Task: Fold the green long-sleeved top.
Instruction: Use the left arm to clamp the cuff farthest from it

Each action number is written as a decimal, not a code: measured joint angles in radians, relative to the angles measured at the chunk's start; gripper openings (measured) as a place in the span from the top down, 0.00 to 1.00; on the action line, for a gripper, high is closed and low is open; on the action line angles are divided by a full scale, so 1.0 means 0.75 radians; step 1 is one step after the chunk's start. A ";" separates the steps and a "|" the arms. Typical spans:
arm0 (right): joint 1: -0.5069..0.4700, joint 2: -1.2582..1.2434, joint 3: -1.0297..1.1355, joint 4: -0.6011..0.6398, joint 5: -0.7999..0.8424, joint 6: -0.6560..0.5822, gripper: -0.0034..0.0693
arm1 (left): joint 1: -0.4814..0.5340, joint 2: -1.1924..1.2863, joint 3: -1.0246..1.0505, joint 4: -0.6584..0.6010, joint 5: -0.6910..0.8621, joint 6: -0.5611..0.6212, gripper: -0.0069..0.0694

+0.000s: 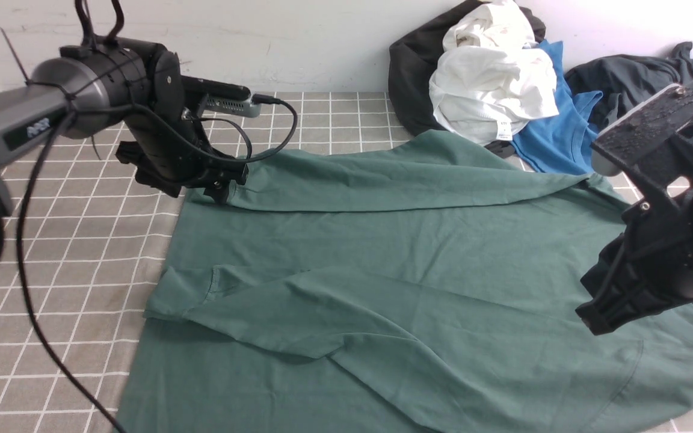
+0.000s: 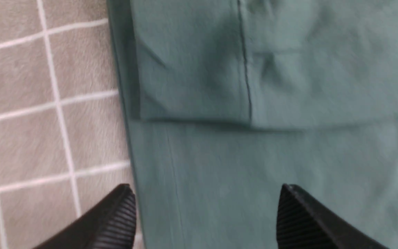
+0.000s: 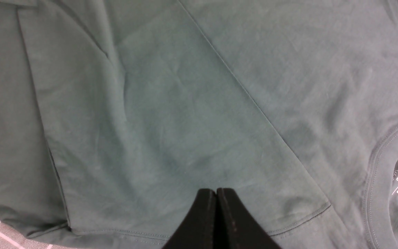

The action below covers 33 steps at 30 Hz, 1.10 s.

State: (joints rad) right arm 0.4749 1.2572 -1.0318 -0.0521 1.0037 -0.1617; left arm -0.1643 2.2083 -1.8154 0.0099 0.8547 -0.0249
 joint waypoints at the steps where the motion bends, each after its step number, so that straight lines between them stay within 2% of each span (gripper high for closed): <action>1: 0.000 0.000 0.000 0.000 0.000 0.000 0.97 | 0.006 0.050 -0.058 -0.005 0.010 -0.001 0.26; 8: 0.000 0.000 0.000 -0.004 0.000 -0.001 0.97 | 0.037 0.196 -0.265 -0.020 0.016 -0.043 0.26; 15: 0.000 0.010 0.000 -0.010 -0.004 -0.001 0.97 | 0.052 0.243 -0.304 -0.116 0.017 -0.044 0.26; 22: 0.000 0.025 0.000 -0.010 -0.005 -0.001 0.97 | 0.052 0.275 -0.310 -0.153 0.025 -0.035 0.35; 24: 0.000 0.025 0.000 -0.010 -0.005 -0.001 0.97 | 0.053 0.275 -0.313 -0.146 0.036 -0.033 0.45; 25: 0.000 0.025 0.000 -0.010 -0.005 -0.001 0.97 | 0.053 0.275 -0.314 -0.146 0.040 -0.031 0.47; 28: 0.000 0.025 0.000 -0.010 -0.005 -0.001 0.97 | 0.053 0.276 -0.347 -0.153 0.088 -0.017 0.68; 31: 0.000 0.025 0.000 -0.010 -0.005 -0.001 0.97 | 0.053 0.276 -0.391 -0.154 0.127 0.015 0.83; 33: 0.000 0.025 0.000 -0.010 -0.005 -0.001 0.97 | 0.053 0.276 -0.421 -0.160 0.144 0.033 0.88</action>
State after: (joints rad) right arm 0.4749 1.2757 -1.0318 -0.0596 0.9996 -0.1622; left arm -0.1242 2.4156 -2.1313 -0.1099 0.9624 0.0000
